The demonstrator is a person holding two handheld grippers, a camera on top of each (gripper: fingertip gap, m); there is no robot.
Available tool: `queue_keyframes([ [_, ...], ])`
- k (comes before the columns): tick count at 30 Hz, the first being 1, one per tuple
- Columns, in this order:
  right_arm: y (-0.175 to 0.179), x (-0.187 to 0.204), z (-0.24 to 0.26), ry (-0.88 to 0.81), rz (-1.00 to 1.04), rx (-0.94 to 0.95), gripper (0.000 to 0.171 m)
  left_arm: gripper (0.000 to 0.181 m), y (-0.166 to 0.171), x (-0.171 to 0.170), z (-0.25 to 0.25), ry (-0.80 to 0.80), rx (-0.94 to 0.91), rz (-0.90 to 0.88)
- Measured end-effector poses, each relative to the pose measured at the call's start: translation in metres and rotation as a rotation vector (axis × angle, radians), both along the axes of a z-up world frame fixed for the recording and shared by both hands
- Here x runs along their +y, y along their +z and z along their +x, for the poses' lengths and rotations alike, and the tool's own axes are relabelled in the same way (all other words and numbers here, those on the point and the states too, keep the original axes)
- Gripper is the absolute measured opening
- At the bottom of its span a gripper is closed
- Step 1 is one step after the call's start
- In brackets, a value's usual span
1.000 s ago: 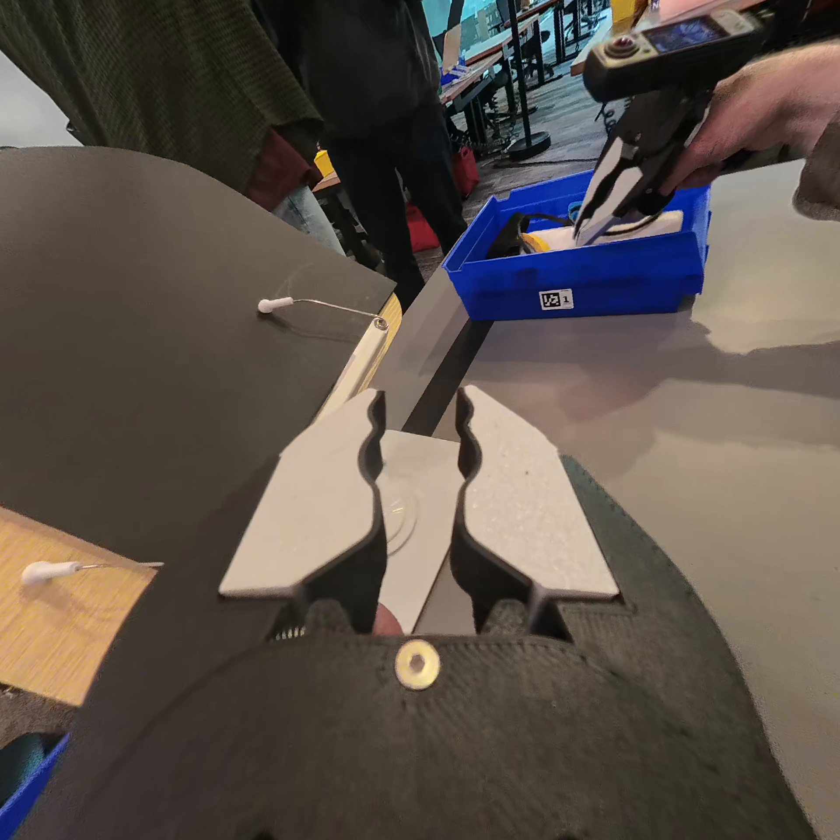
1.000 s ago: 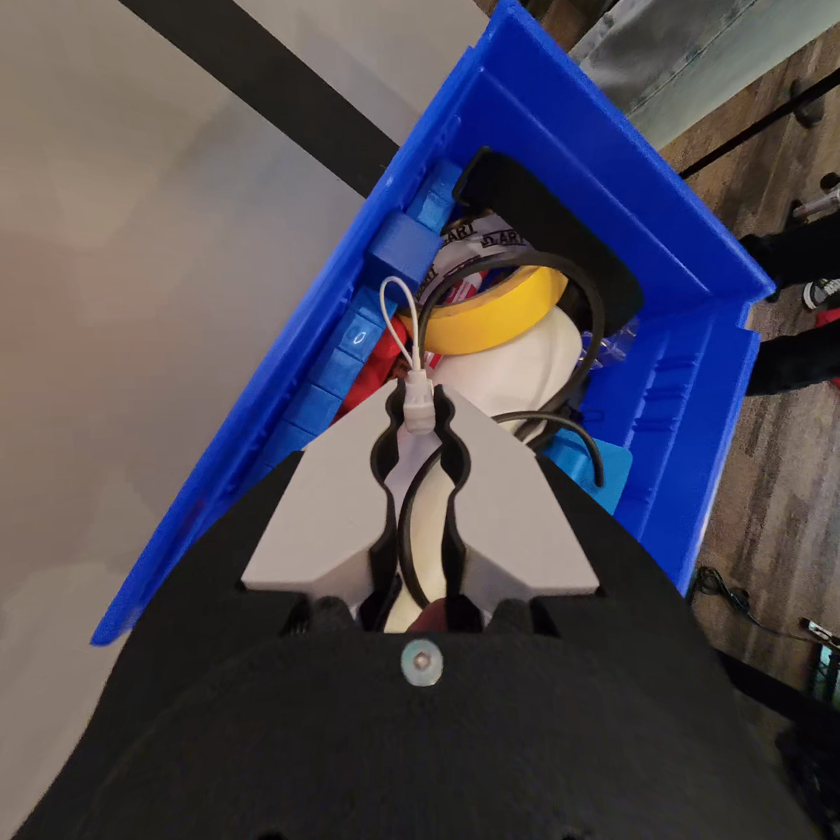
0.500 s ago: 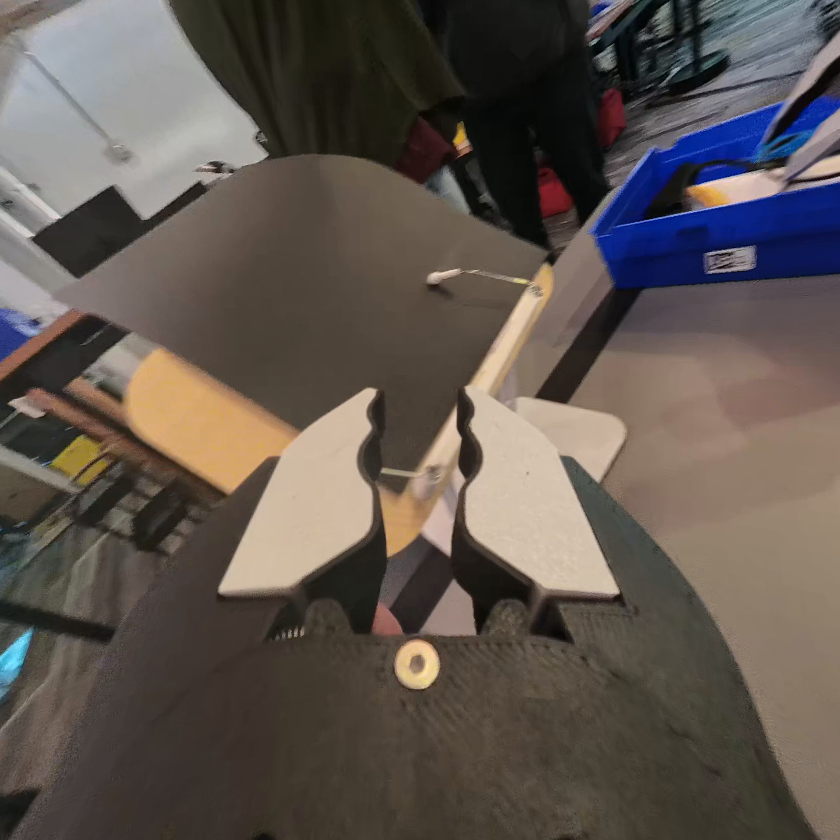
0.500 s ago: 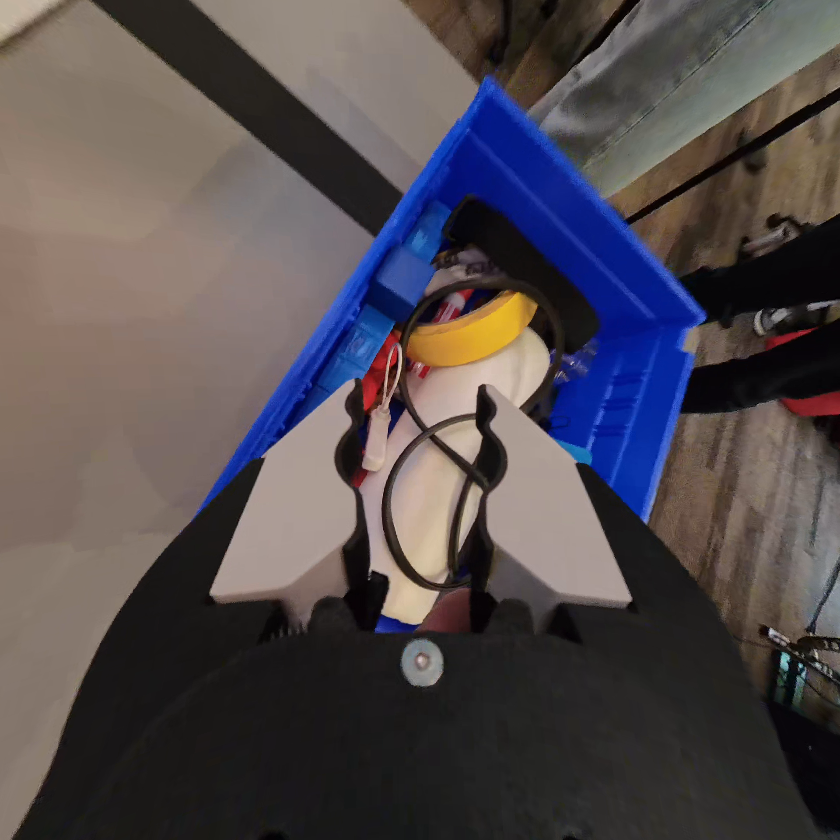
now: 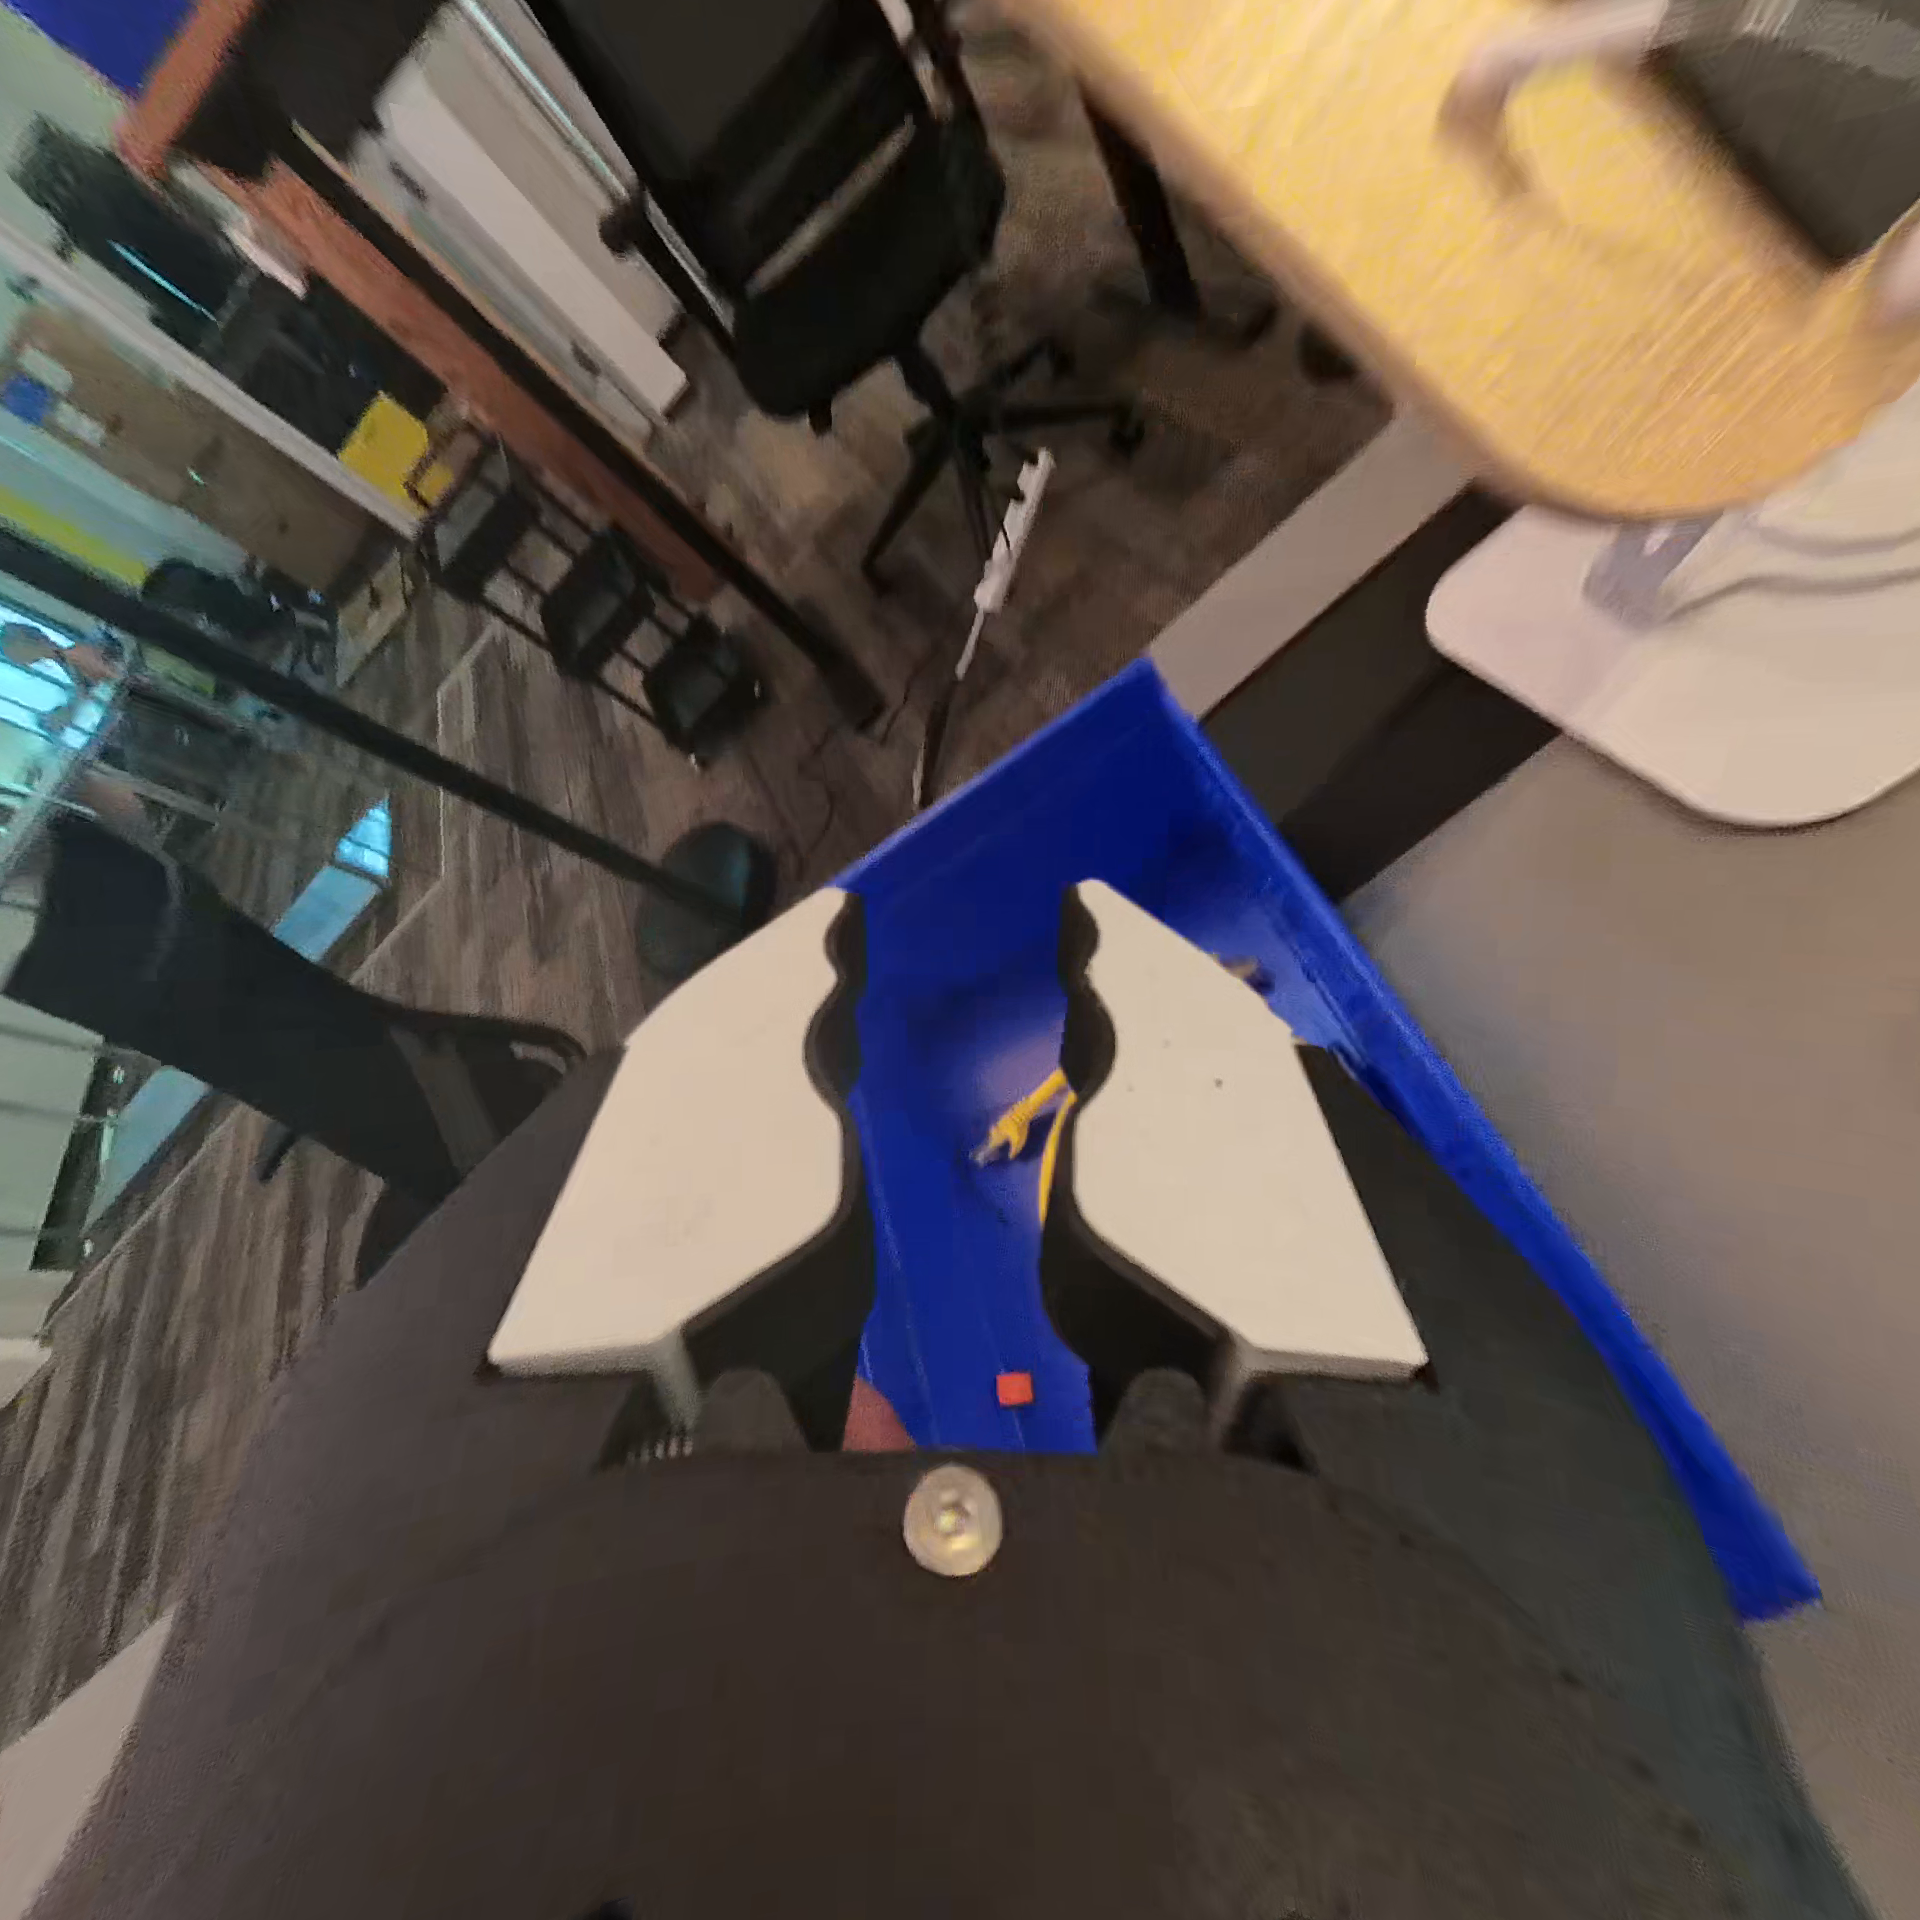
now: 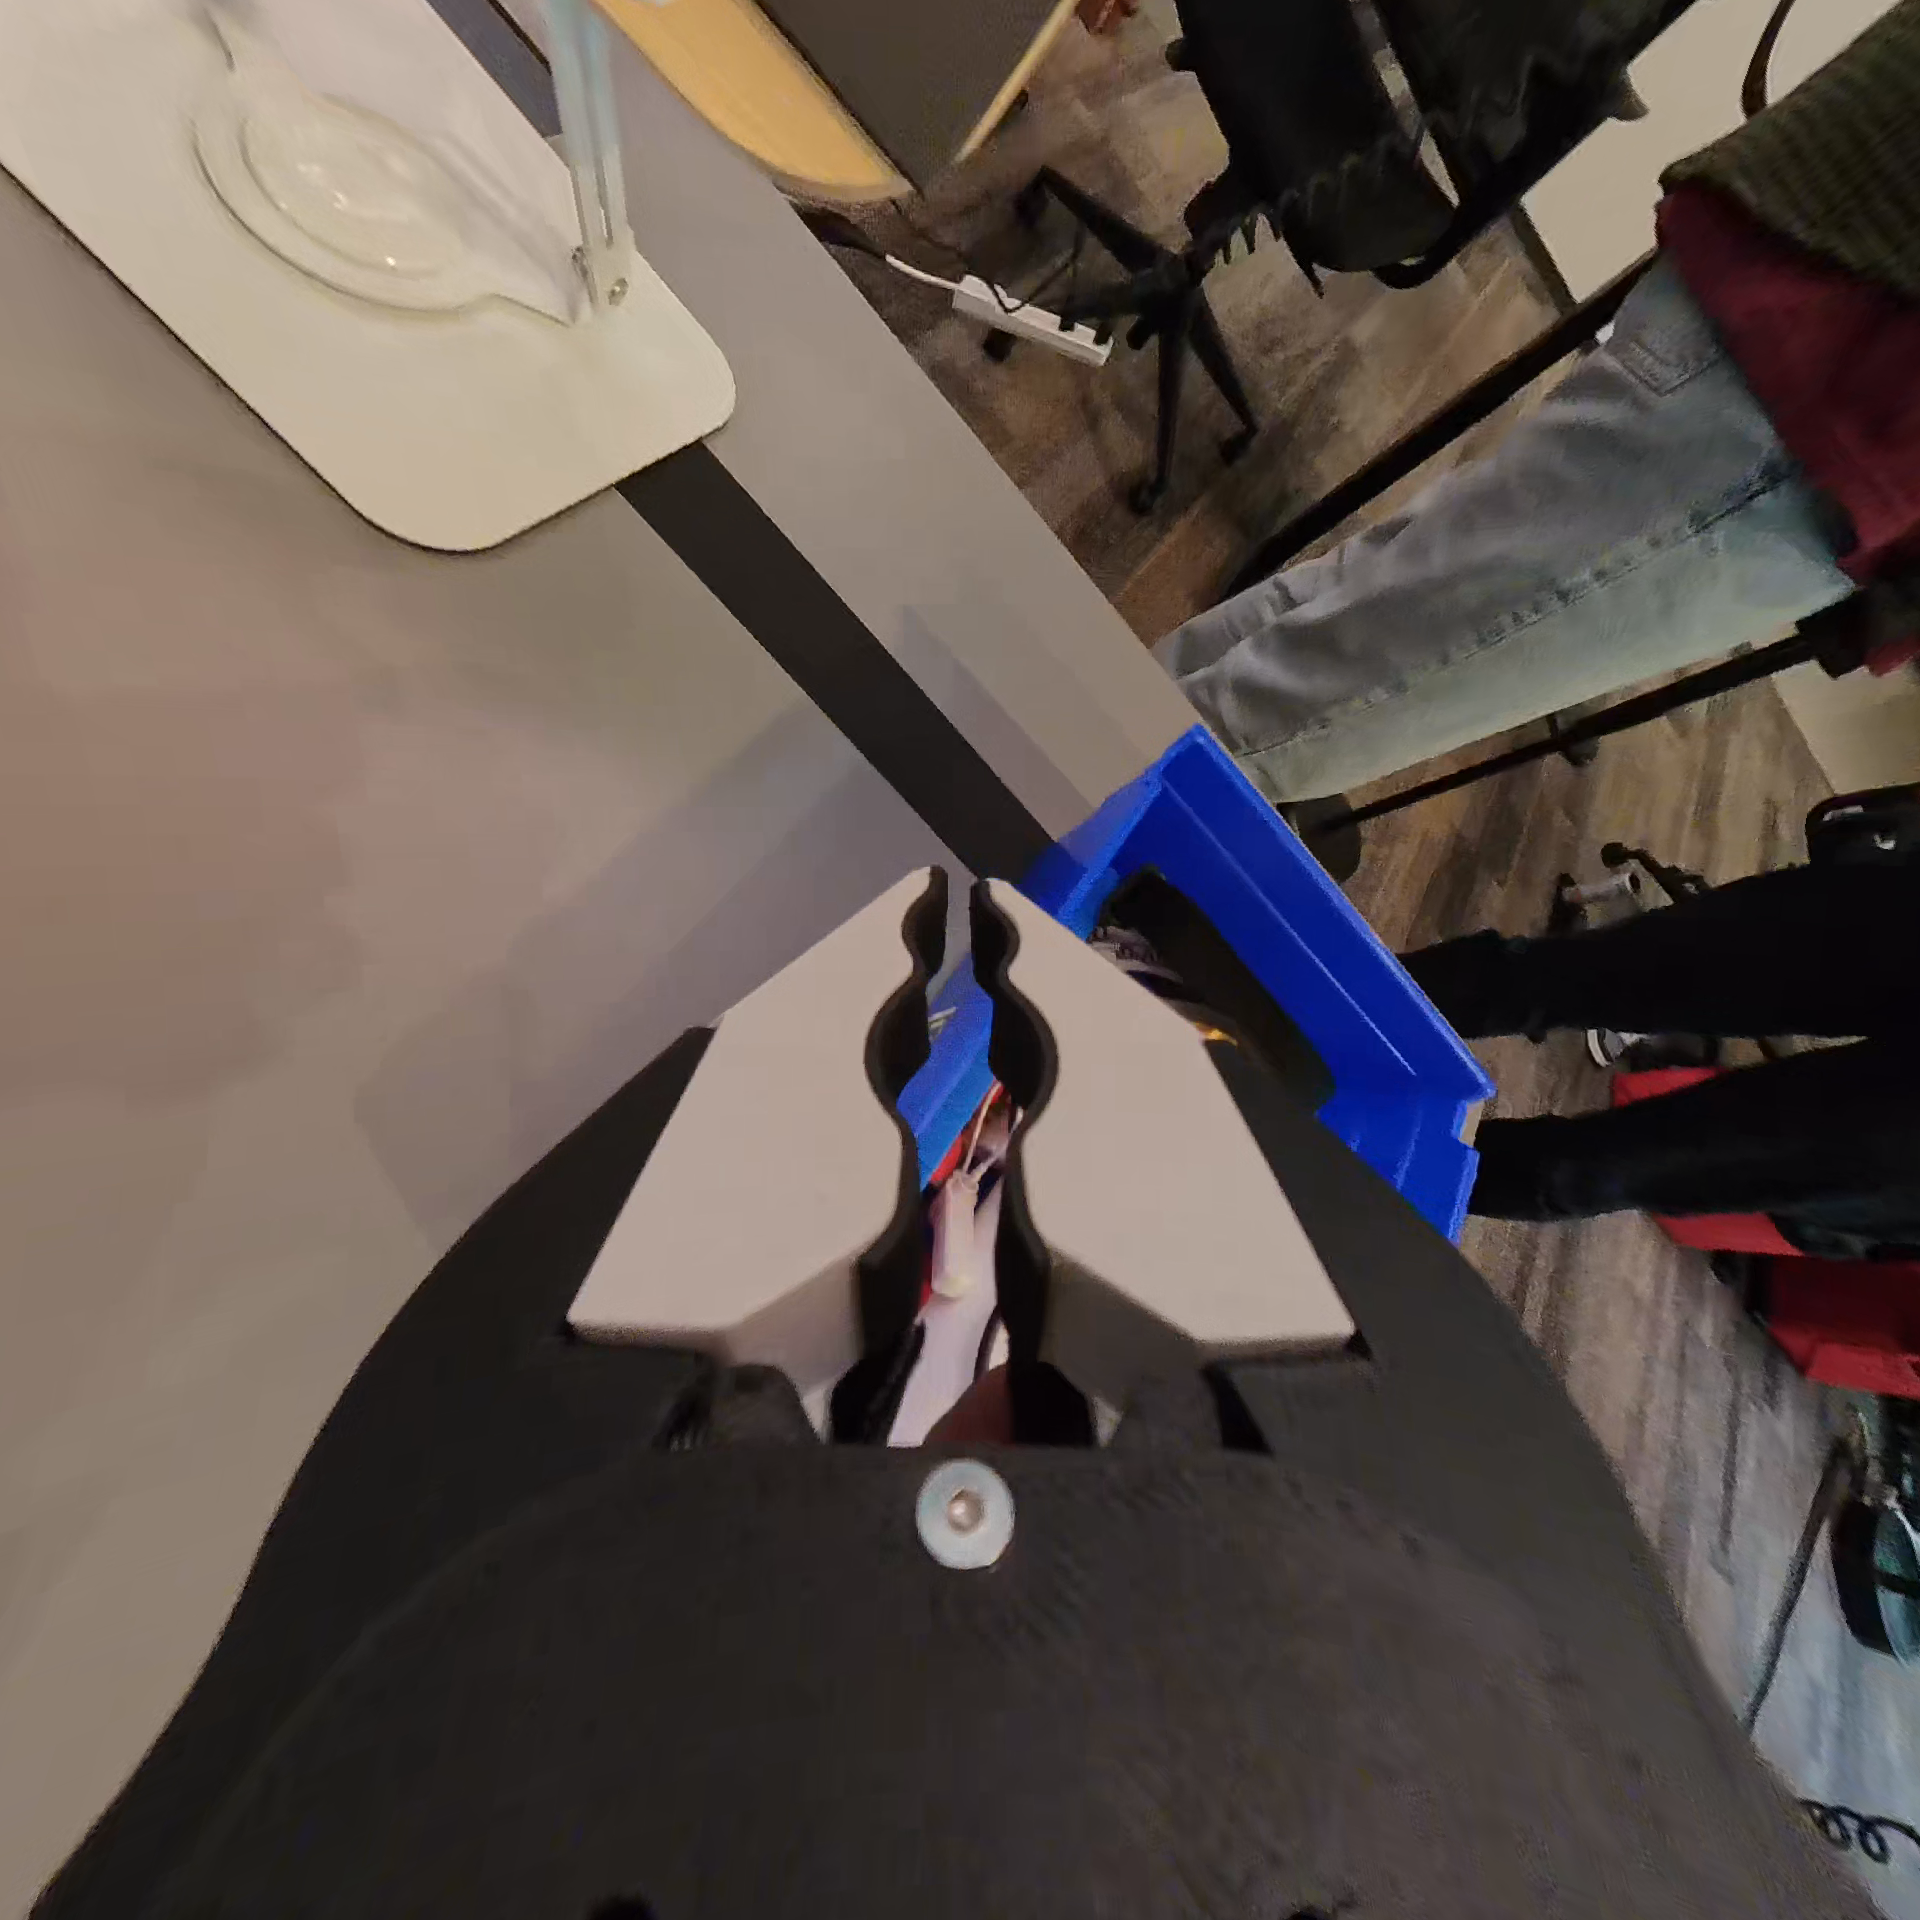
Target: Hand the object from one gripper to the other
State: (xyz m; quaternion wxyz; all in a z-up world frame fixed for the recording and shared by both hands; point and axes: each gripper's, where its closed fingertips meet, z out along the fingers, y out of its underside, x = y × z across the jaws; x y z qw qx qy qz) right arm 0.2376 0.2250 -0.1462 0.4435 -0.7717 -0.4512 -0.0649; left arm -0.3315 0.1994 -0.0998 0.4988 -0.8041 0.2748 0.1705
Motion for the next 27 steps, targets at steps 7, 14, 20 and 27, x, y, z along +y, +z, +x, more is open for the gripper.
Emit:
queue_keyframes([
  [7,-0.002,0.004,-0.017,0.026,0.022,-0.011,0.008,0.038,-0.079,0.025,-0.022,0.028,0.025,-0.216],
  [14,0.011,-0.005,-0.062,0.101,0.046,0.072,0.012,0.041,-0.137,0.018,-0.048,0.047,-0.039,-0.399],
  [20,0.024,-0.025,-0.134,0.224,0.050,0.196,0.011,0.042,-0.141,0.012,-0.046,0.002,-0.192,-0.406],
  [27,0.024,-0.038,-0.203,0.310,0.026,0.273,0.012,0.043,-0.143,0.011,-0.026,-0.082,-0.246,-0.417],
])
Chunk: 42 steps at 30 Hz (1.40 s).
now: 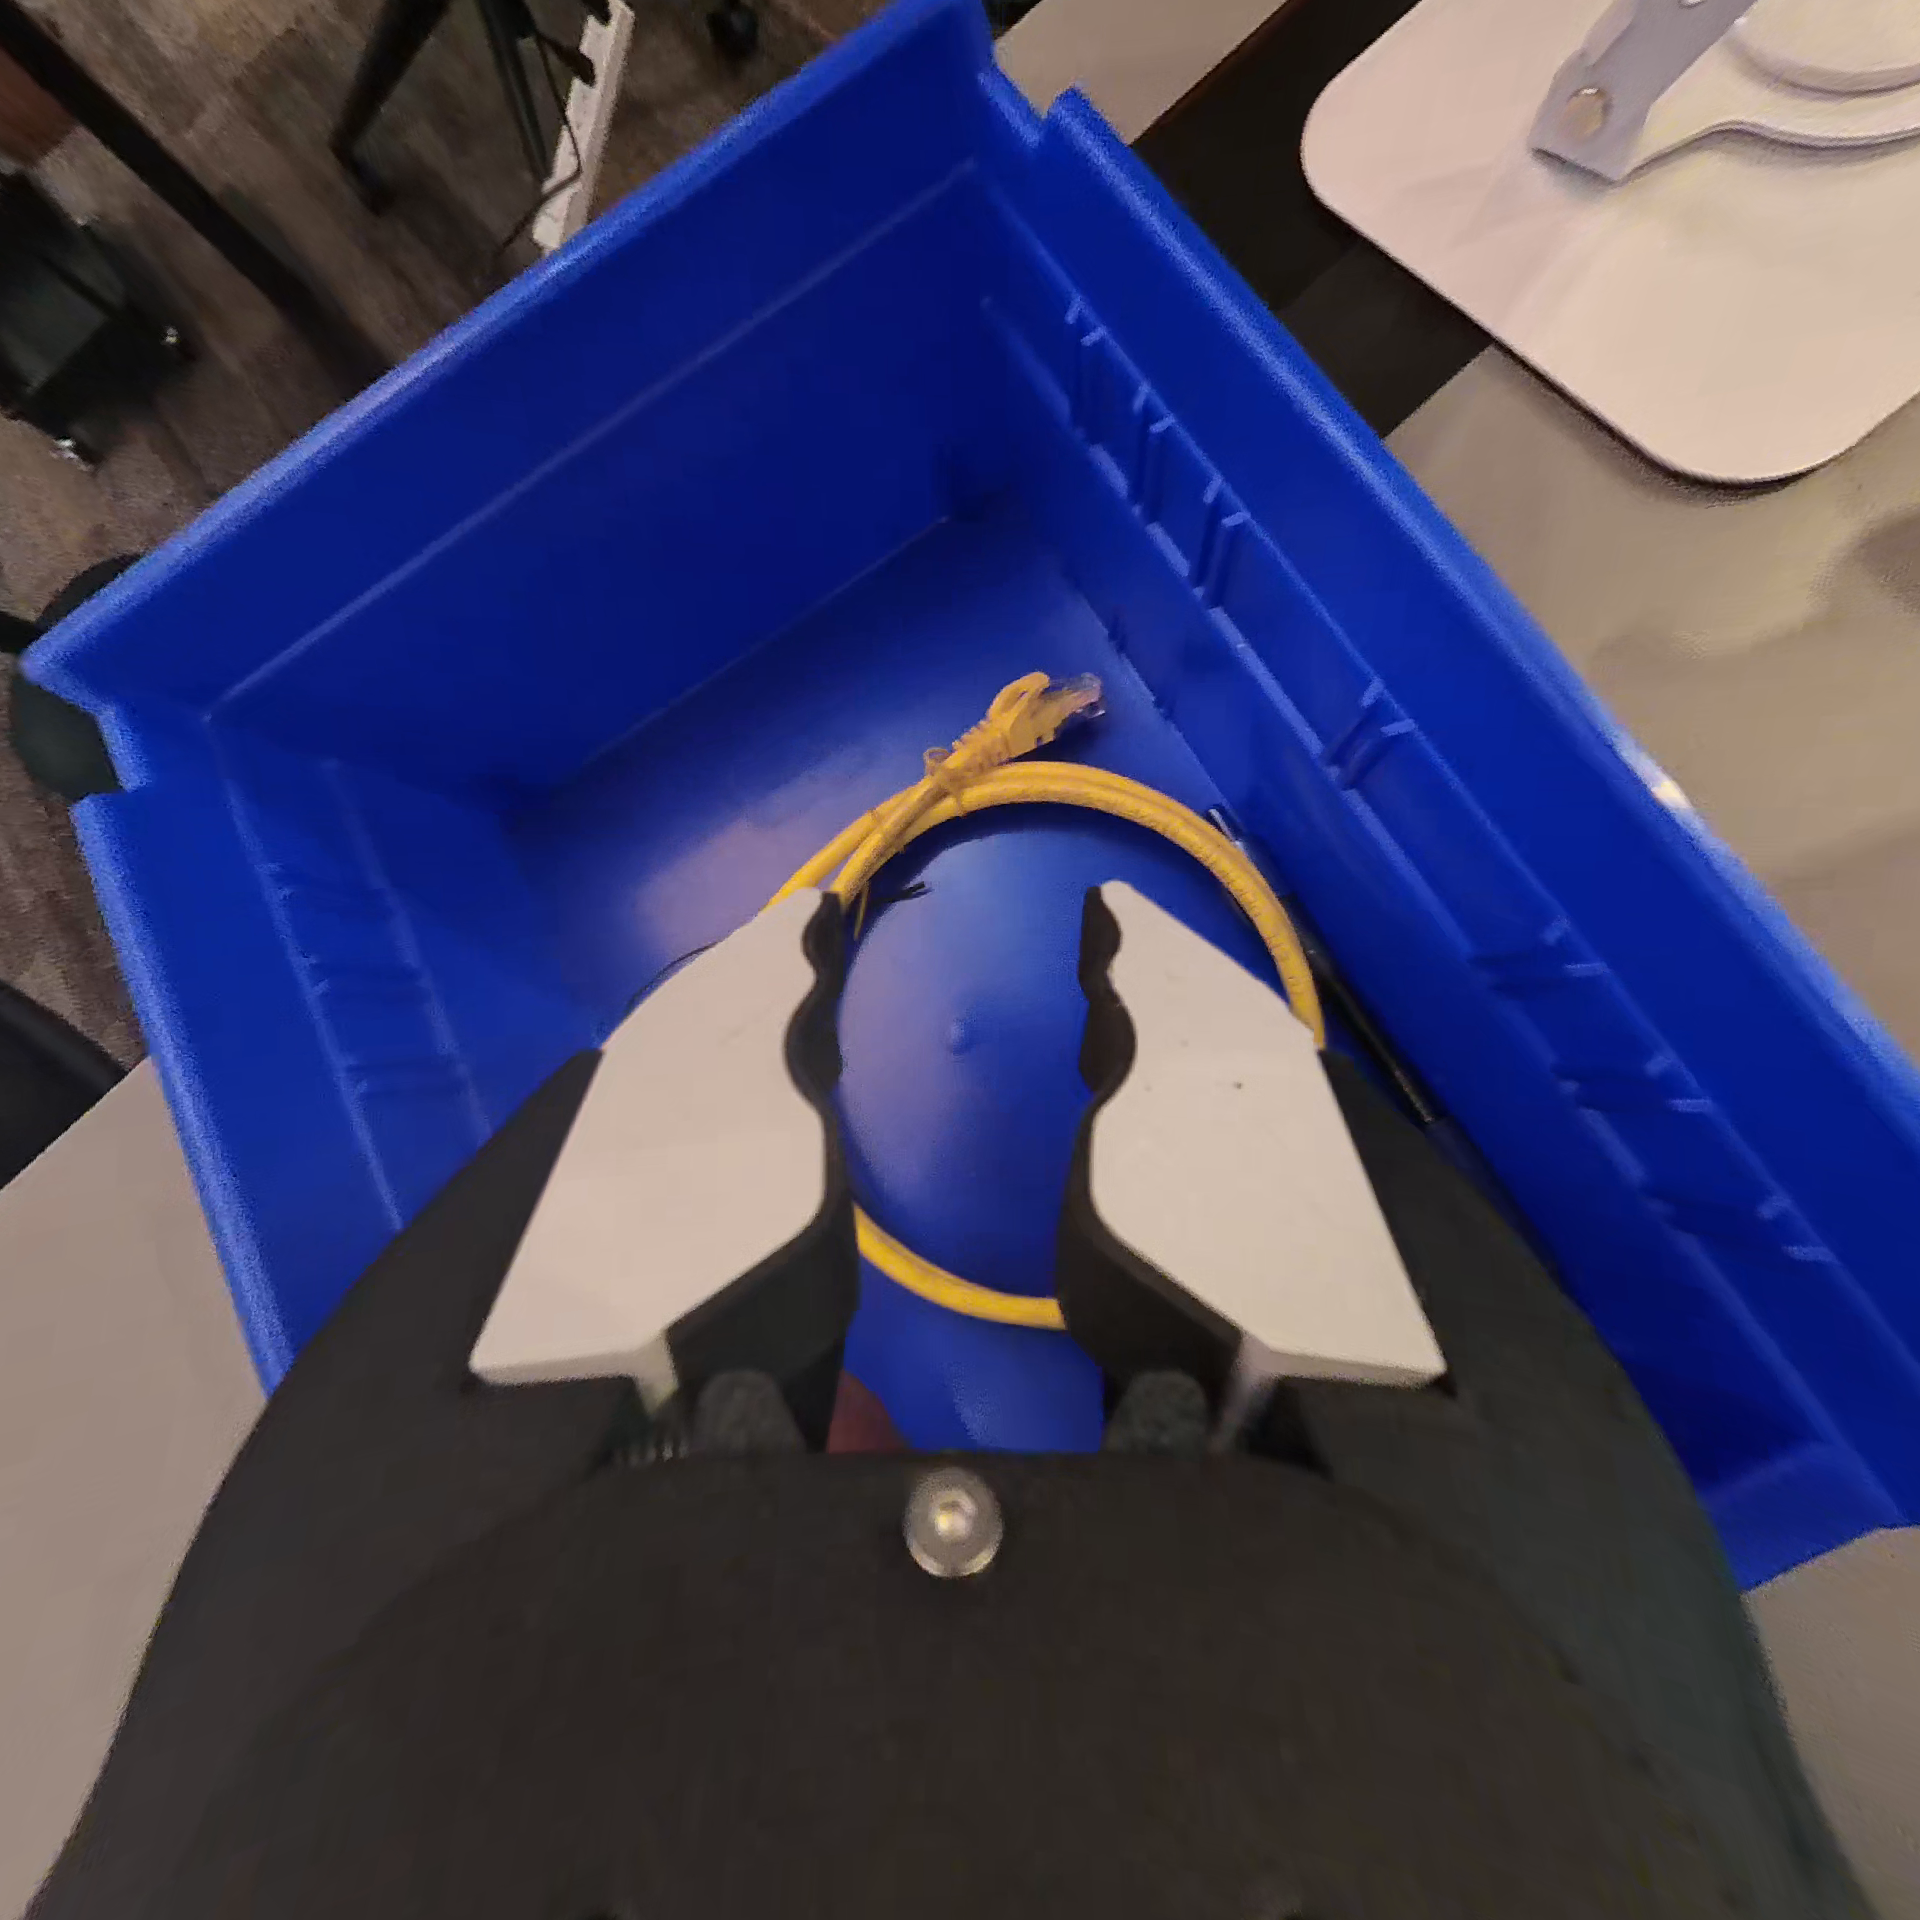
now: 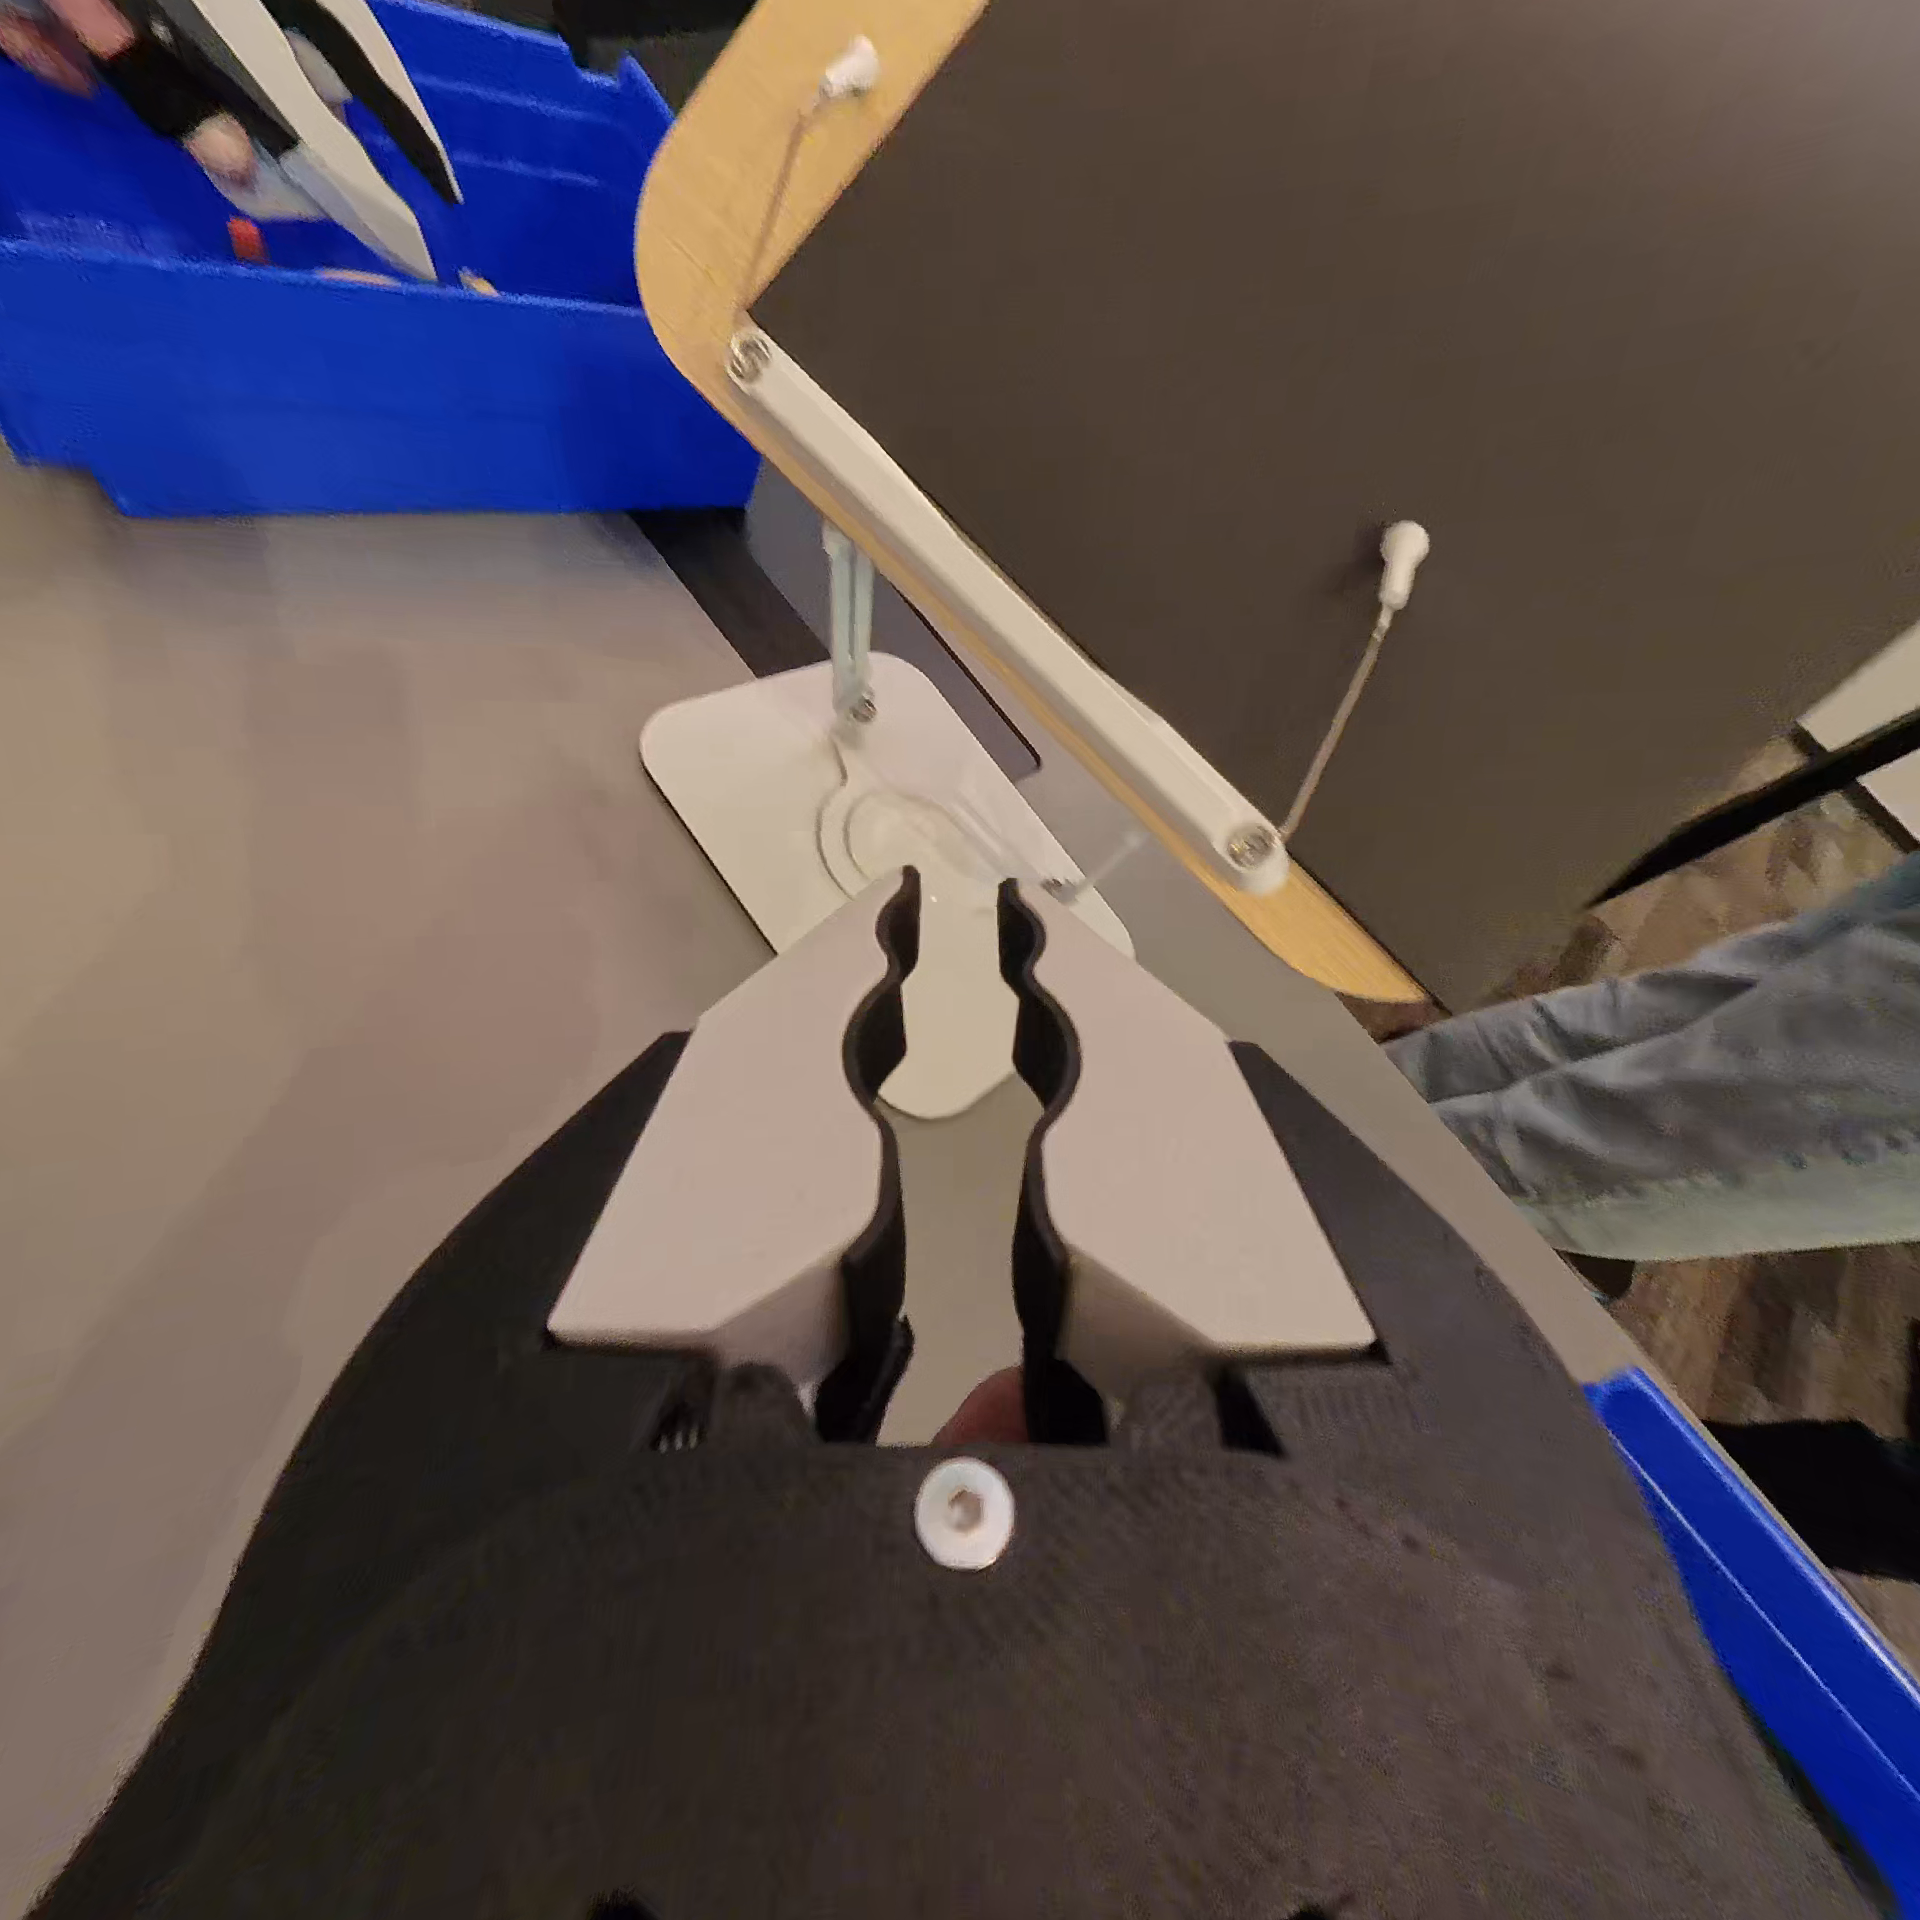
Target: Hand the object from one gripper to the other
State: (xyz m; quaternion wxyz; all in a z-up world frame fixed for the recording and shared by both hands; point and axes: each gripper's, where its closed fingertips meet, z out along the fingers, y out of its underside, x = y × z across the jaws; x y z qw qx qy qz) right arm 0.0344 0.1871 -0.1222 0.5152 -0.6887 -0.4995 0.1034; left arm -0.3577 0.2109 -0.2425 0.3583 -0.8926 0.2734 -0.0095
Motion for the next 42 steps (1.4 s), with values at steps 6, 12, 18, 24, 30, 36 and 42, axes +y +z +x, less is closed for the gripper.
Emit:
queue_keyframes([
  [6,-0.004,-0.008,-0.048,0.047,-0.016,0.014,0.012,0.045,-0.009,-0.005,0.010,-0.032,-0.076,-0.062],
  [12,-0.010,-0.012,-0.080,0.071,-0.025,0.017,0.012,0.044,-0.024,-0.018,0.023,-0.107,-0.085,-0.160],
  [18,-0.015,-0.014,-0.089,0.088,-0.038,0.008,0.012,0.043,-0.056,-0.046,0.036,-0.232,-0.013,-0.348],
  [24,-0.019,-0.014,-0.086,0.098,-0.051,0.015,0.012,0.033,-0.068,-0.056,0.041,-0.282,0.062,-0.416],
  [30,-0.013,-0.011,-0.077,0.090,-0.038,0.033,0.013,0.006,-0.068,-0.051,0.036,-0.259,0.092,-0.410],
  [36,-0.003,-0.010,-0.072,0.092,-0.009,0.069,0.013,0.006,-0.020,-0.041,0.033,-0.244,-0.065,-0.189],
  [42,0.010,-0.016,-0.077,0.124,0.052,0.104,0.015,0.006,0.058,-0.028,0.025,-0.232,-0.224,0.196],
])
